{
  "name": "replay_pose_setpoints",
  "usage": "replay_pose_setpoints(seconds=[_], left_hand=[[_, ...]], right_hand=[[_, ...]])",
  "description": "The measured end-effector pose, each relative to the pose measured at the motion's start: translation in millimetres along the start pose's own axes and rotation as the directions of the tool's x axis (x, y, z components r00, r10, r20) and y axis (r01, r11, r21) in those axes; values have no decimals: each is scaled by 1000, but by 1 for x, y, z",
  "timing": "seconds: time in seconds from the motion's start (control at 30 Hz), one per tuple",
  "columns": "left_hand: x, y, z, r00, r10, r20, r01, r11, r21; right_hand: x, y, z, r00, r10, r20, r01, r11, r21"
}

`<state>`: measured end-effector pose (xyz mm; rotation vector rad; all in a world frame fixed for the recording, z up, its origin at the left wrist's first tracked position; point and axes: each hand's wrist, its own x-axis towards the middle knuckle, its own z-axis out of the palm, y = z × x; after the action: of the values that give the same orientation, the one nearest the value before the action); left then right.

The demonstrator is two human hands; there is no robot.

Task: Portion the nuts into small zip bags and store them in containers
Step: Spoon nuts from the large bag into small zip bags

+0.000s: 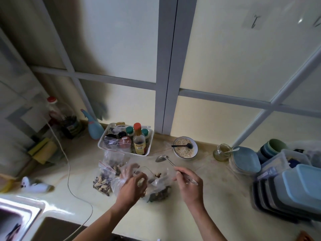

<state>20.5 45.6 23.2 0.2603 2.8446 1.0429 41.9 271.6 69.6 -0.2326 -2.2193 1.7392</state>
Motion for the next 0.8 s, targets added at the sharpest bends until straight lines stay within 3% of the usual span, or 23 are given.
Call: replay_pose_setpoints(seconds=[0.13,0.23,0.37,0.5,0.67,0.8], left_hand=[[-8,-5,9,985,-170,-19,170,985,10],[-11,-3,16,978,-209,-25,209,978,1],[-17,9,16,974,-196,-111,206,975,87],[-24,17,18,931,-342,-126,356,928,109],[-21,22,25,930,-337,-148,360,918,168],[-18,23,27,935,-331,-129,345,933,106]], right_hand=[[-2,-8,-3,995,-22,102,18,999,41],[-6,-11,0,990,-10,142,4,999,41],[-11,-3,6,990,-118,80,129,981,-146],[-4,5,4,984,-164,64,175,952,-250],[4,11,6,980,-115,164,165,927,-338],[3,14,9,971,-71,228,146,931,-333]])
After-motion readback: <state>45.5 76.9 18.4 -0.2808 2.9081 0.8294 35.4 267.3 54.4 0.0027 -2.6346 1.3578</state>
